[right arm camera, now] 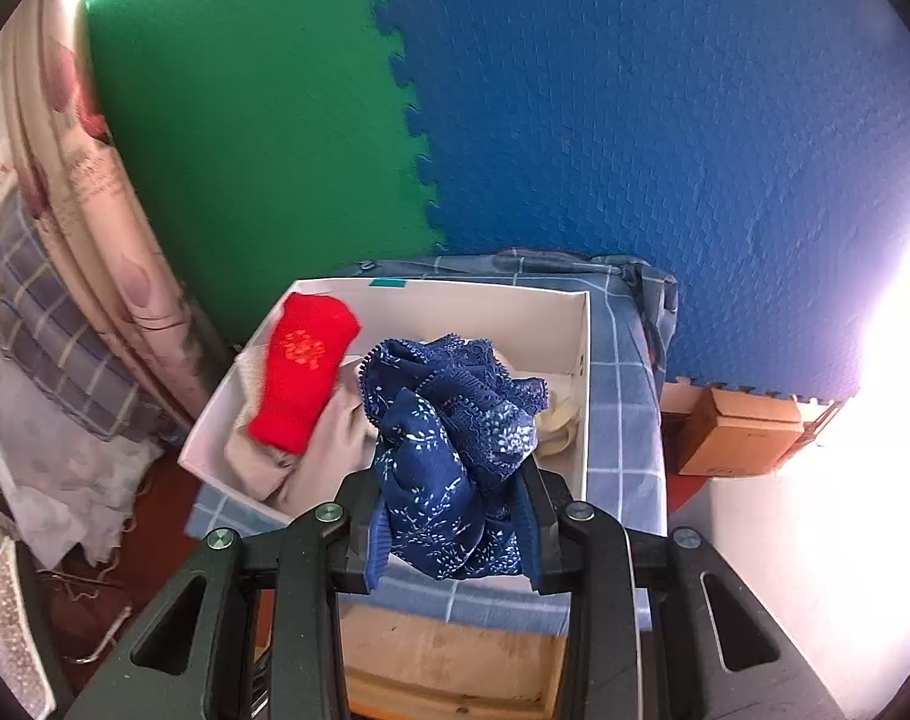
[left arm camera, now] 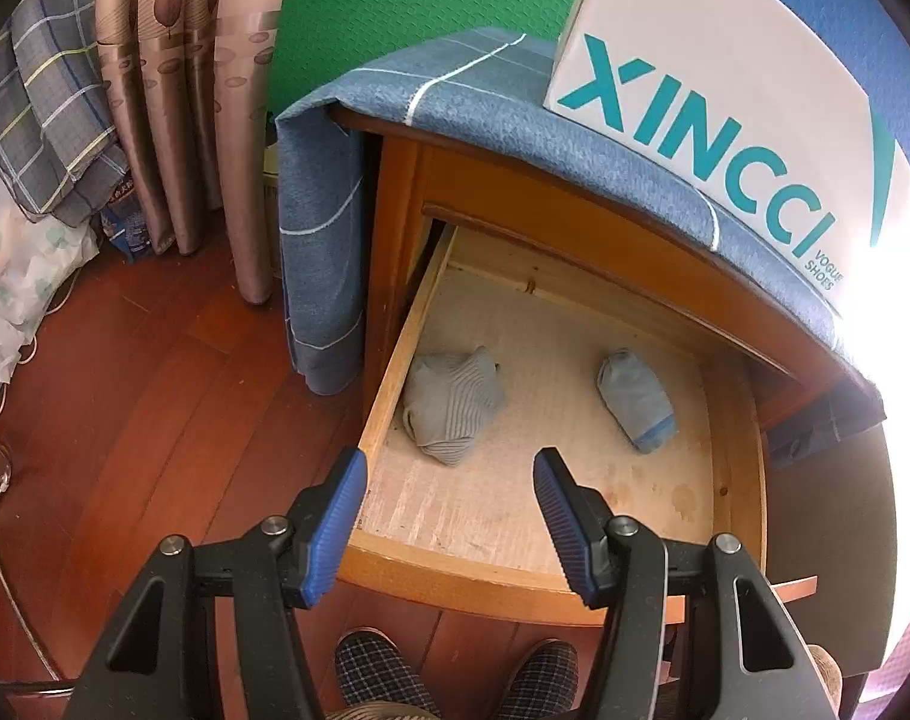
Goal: Take underwear out of drawer
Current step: 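Carry the navy floral underwear with the right tool over the shoe box and release it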
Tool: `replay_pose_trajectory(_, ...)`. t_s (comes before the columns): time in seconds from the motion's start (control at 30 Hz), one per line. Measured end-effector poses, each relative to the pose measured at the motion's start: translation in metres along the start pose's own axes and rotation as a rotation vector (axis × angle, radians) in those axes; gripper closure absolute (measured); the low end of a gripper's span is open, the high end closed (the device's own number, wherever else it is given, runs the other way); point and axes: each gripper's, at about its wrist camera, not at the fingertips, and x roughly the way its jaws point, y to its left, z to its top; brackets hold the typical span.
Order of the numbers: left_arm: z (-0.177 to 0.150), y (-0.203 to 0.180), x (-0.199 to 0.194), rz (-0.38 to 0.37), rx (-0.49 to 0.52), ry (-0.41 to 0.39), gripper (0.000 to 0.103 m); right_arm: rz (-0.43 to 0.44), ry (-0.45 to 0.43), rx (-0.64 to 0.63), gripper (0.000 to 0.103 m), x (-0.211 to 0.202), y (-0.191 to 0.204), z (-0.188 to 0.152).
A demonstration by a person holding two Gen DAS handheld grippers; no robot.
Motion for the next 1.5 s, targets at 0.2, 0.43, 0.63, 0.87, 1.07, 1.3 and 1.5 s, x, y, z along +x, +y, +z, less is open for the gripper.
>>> replay_pose_trajectory(0.2, 0.0, -0.001, 0.002, 0.011, 0.007, 0.006, 0.044, -0.048, 0.035, -0.008, 0.072, 0.035, -0.001, 0.005)
replay_pose_trajectory(0.43, 0.0, -0.001, 0.004, 0.019, 0.011, 0.01, 0.044, -0.08, 0.084, -0.017, 0.072, 0.067, -0.003, 0.005)
replay_pose_trajectory(0.63, -0.001, -0.002, 0.004, 0.02, 0.018, 0.008, 0.044, -0.084, 0.146, -0.015, 0.071, 0.097, -0.004, -0.004)
replay_pose_trajectory(0.87, -0.001, -0.001, 0.005, 0.015, 0.011, 0.012, 0.044, -0.083, 0.183, -0.019, 0.069, 0.115, -0.001, -0.014)
replay_pose_trajectory(1.07, -0.001, 0.0, 0.005, 0.01, 0.008, 0.006, 0.044, -0.094, 0.186, -0.034, 0.066, 0.123, 0.002, -0.015)
replay_pose_trajectory(1.3, -0.002, 0.002, 0.005, 0.007, -0.004, 0.003, 0.044, -0.094, 0.175, -0.031, 0.053, 0.119, 0.005, -0.014)
replay_pose_trajectory(1.5, -0.002, 0.001, 0.005, 0.016, 0.001, 0.001, 0.044, -0.078, 0.129, -0.04, 0.048, 0.098, 0.009, -0.008)
